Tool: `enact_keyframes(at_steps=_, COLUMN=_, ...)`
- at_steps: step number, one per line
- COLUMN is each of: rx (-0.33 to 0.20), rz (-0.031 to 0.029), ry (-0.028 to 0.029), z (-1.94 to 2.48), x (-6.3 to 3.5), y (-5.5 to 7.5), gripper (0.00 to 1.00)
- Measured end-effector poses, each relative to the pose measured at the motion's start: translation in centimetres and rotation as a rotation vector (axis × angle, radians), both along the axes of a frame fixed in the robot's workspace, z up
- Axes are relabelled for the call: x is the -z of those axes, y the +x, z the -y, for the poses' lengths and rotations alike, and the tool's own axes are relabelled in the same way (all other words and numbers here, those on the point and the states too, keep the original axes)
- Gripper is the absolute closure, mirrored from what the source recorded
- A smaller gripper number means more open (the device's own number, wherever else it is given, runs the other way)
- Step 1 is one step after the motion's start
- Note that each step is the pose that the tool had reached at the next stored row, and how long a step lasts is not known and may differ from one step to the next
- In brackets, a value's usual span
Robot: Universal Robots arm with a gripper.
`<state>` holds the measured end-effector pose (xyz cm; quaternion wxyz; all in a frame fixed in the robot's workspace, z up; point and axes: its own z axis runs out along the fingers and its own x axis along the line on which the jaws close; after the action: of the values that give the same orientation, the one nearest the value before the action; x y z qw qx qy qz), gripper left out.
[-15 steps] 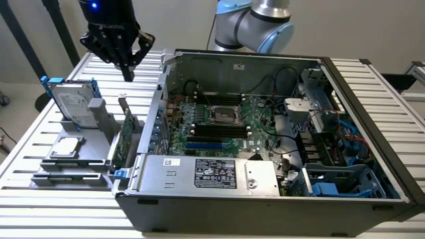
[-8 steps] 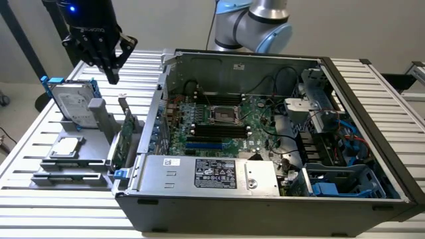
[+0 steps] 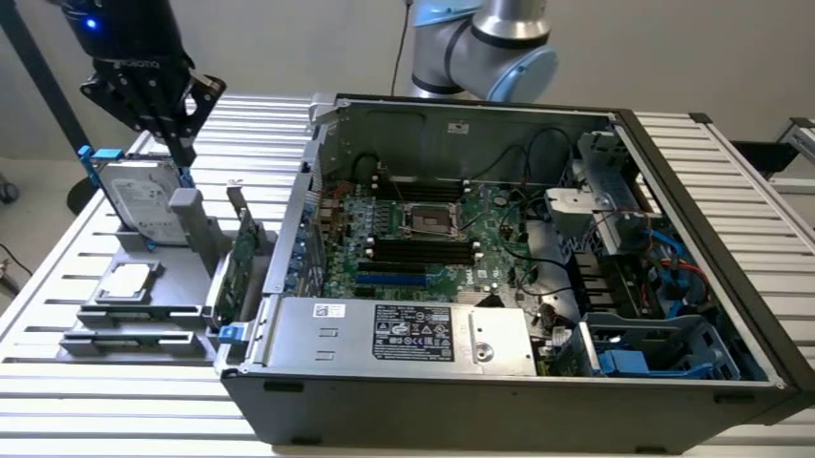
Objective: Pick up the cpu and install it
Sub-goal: 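Reach for the cpu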
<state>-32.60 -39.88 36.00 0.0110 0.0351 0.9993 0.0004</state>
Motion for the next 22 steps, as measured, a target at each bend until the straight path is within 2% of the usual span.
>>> enact_keyframes(at_steps=14, rx=0.000, rz=0.0001, ry=-0.0195, z=0.00, x=1.15, y=-6.4, gripper=0.89)
enact_keyframes(at_steps=22, rx=0.000, rz=-0.0018, ry=-0.0261, z=0.00, x=1.75, y=-10.0, gripper=0.89)
